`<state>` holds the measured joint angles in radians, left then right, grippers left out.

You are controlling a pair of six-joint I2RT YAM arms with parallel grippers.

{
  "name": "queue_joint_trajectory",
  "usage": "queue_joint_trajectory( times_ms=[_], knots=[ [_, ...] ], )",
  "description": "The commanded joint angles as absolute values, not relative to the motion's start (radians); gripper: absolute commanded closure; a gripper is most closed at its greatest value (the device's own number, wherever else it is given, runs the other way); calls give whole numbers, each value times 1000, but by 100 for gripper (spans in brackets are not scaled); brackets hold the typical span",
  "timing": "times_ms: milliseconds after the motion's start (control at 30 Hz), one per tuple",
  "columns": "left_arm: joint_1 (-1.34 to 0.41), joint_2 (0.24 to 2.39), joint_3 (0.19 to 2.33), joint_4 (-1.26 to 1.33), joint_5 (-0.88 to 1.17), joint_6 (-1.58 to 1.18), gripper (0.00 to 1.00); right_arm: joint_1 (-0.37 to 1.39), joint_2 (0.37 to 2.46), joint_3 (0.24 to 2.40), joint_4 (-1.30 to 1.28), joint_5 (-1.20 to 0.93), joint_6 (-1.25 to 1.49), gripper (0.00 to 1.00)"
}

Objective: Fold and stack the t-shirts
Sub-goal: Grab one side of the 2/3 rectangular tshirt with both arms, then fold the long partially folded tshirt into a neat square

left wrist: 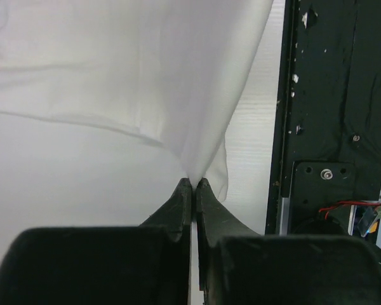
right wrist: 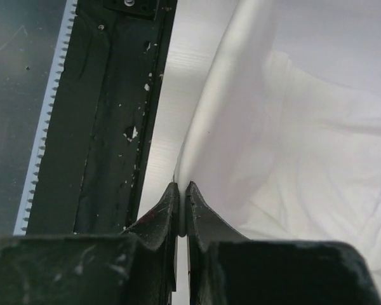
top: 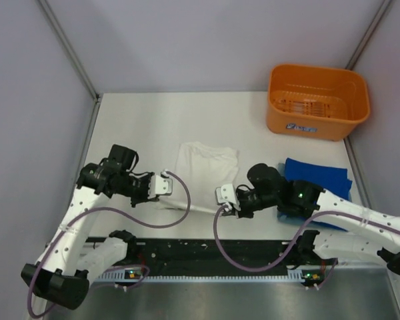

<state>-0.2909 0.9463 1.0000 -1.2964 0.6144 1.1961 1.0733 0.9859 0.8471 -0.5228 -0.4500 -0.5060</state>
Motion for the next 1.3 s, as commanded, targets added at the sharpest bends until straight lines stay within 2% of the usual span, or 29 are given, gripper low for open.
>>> queue_joint_trajectory(
  times_ms=[0, 133, 300, 500, 633, 767, 1067, 1133, 1200, 1267],
  knots=[
    [-288, 974, 1113, -1361, 640, 1033, 100, 976, 991, 908, -585, -434, -456, 100],
    [-288, 1077, 1175, -1175, 530, 859, 100, 787, 1048, 940, -534, -393, -431, 100],
    [-287, 1242, 1274, -974, 417, 795, 100, 622, 1158, 965, -382, -379, -413, 100],
    [-287, 1584, 1517, -943, 321, 749, 100, 471, 1359, 999, -249, -394, -393, 100],
    [-284, 1803, 1716, -1035, 288, 704, 100, 425, 1472, 1051, -210, -394, -408, 100],
    [-285, 1951, 1825, -1034, 281, 683, 100, 396, 1581, 1117, -196, -384, -407, 100],
    [-287, 2112, 1896, -947, 239, 676, 100, 374, 1769, 1224, -209, -339, -402, 100],
    [-287, 2126, 1890, -898, 223, 669, 91, 371, 1802, 1245, -203, -286, -387, 95],
    [-287, 2137, 1888, -844, 198, 651, 78, 364, 1841, 1264, -186, -261, -376, 91],
    [-287, 2146, 1894, -787, 161, 612, 68, 356, 1888, 1302, -166, -183, -333, 79]
  ],
)
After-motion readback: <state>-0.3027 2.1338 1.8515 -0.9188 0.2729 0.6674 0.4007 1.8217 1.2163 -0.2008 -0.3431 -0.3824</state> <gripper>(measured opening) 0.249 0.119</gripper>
